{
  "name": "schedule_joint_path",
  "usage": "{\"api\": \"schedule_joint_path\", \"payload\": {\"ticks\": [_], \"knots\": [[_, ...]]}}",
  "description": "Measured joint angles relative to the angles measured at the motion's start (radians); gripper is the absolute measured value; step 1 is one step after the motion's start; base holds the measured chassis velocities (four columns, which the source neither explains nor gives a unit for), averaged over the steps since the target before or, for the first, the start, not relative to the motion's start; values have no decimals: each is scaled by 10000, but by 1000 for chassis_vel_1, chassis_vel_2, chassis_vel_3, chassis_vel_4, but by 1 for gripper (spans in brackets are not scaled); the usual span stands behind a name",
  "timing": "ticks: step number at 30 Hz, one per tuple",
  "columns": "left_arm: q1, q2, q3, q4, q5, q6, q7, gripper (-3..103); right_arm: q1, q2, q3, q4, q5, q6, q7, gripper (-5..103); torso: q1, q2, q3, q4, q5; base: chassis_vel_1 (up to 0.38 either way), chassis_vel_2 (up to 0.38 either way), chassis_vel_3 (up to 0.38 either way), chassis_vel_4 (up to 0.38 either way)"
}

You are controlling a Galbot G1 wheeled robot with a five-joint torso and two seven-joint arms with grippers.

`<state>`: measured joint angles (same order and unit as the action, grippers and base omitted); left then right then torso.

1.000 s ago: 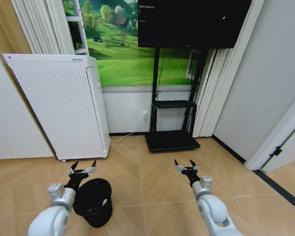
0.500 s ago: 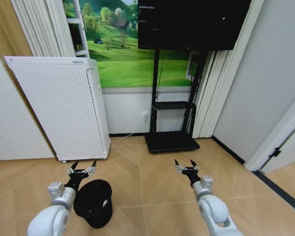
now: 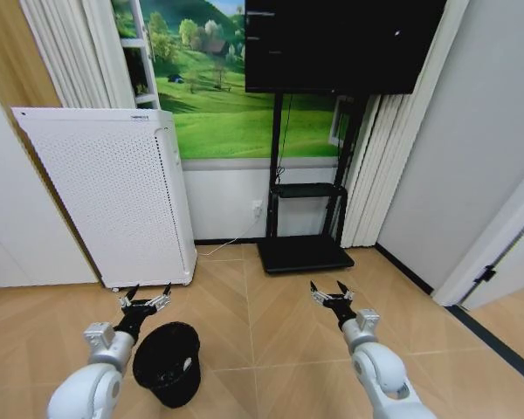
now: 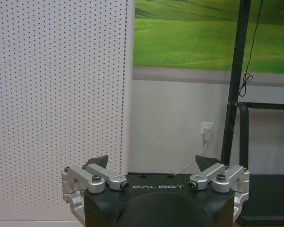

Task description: Pick up the trash bin and place the garbage on the floor into it.

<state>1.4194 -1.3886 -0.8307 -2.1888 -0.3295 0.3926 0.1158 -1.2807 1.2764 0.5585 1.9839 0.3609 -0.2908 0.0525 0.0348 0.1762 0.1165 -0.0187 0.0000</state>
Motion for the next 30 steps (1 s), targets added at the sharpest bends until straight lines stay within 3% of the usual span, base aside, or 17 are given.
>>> {"api": "schedule_joint_path", "payload": {"ticks": [9,17,30], "knots": [[-59,-23,-110,-10,-465,-57,-60,100,190,-157,-105,161,342,-180,19,100,84,348,263,1,1,0,0,0,0],[-262,529,-101,94,-1244,210,-468,100,-52,-235,-234,491,629,-416,648,100,180,712,527,1,0,0,0,0,0],[-903,673,-84,565,-1322,350,-482,100,-308,163,41,714,295,-421,990,100,332,1202,868,-1,-1,0,0,0,0]]}}
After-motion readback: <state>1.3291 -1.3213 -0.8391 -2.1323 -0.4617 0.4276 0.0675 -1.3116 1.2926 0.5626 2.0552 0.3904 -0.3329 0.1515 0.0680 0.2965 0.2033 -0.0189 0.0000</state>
